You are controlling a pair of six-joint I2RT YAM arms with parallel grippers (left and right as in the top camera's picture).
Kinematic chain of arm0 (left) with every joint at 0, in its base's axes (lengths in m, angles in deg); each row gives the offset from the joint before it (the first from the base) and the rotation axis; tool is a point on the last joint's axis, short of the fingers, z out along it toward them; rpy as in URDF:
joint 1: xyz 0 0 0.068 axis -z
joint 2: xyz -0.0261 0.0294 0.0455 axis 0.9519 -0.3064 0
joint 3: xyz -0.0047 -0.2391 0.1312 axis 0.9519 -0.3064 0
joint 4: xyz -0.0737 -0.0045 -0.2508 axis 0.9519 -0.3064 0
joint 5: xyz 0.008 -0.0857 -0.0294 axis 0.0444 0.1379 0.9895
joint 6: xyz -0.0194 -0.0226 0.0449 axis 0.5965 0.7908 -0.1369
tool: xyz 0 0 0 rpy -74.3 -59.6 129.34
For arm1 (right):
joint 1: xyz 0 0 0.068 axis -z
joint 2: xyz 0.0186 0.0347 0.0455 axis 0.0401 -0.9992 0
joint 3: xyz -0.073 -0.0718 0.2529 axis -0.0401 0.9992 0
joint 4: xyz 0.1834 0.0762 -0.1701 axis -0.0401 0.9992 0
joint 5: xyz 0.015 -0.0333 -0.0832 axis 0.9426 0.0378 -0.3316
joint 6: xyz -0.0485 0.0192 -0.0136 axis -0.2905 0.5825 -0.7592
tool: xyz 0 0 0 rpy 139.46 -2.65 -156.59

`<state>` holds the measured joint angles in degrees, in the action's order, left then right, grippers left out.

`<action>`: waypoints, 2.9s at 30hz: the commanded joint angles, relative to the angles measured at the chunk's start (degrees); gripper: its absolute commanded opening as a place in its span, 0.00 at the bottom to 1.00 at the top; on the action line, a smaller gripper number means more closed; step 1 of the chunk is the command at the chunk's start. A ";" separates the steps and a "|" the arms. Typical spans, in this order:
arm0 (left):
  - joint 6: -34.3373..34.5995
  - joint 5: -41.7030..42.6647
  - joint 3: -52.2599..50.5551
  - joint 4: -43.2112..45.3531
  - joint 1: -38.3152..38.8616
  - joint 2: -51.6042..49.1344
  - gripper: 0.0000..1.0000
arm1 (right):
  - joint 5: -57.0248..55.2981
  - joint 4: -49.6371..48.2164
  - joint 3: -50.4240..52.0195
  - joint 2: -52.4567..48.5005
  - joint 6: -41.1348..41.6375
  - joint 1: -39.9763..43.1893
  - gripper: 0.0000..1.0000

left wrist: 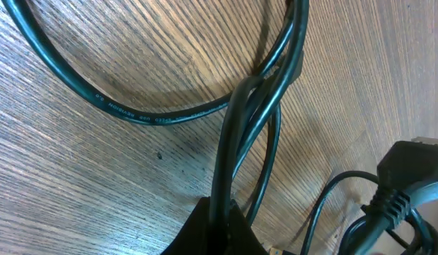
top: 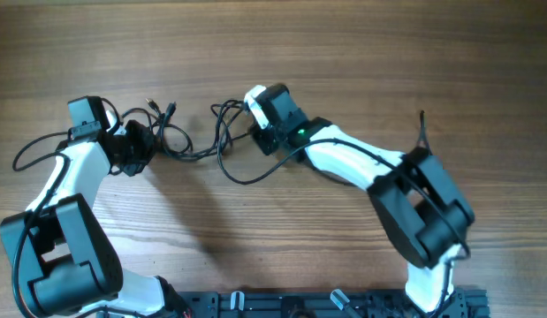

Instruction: Untangle cables

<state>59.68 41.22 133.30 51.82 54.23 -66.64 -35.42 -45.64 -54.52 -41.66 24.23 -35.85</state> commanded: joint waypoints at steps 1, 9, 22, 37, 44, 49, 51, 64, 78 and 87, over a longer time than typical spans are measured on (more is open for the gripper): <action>0.50 0.31 -0.42 0.26 0.22 -0.11 0.06 | -1.20 -0.68 -0.09 2.84 -0.70 0.90 0.54; 0.50 0.31 -0.42 0.26 0.22 -0.11 0.08 | -1.42 -1.97 -0.04 -4.04 -2.40 1.49 0.58; 0.52 0.31 -0.42 0.24 0.22 -0.11 0.10 | -1.40 5.66 -0.11 4.04 -0.63 5.25 0.04; -9.35 14.21 -0.42 1.70 1.05 -0.11 0.34 | 19.87 36.33 -0.04 21.42 8.39 27.19 0.04; -32.68 24.22 -0.42 8.55 18.93 -0.11 0.63 | 31.26 35.17 -0.04 21.42 8.87 27.10 0.04; -42.69 24.24 -0.42 8.92 30.25 -0.11 0.70 | 31.26 35.15 -0.04 21.42 8.90 27.08 0.04; -43.69 22.69 -0.42 9.57 33.33 -0.11 0.74 | 31.26 35.17 -0.04 21.42 8.87 27.08 0.04; -24.28 -8.83 -0.42 22.58 42.07 -0.11 0.75 | 32.20 35.32 -0.04 21.42 8.87 27.08 0.04; -1.07 -30.01 -1.01 10.25 20.41 -1.55 0.10 | 31.89 36.89 -0.04 21.42 8.31 27.10 0.04; -0.79 -2.99 -1.01 7.06 0.42 -1.55 0.35 | 28.96 37.40 -0.02 21.42 8.33 27.08 0.04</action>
<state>57.87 29.44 132.93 58.73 54.40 -67.82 -5.35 -8.50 -54.52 -20.48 32.77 -8.42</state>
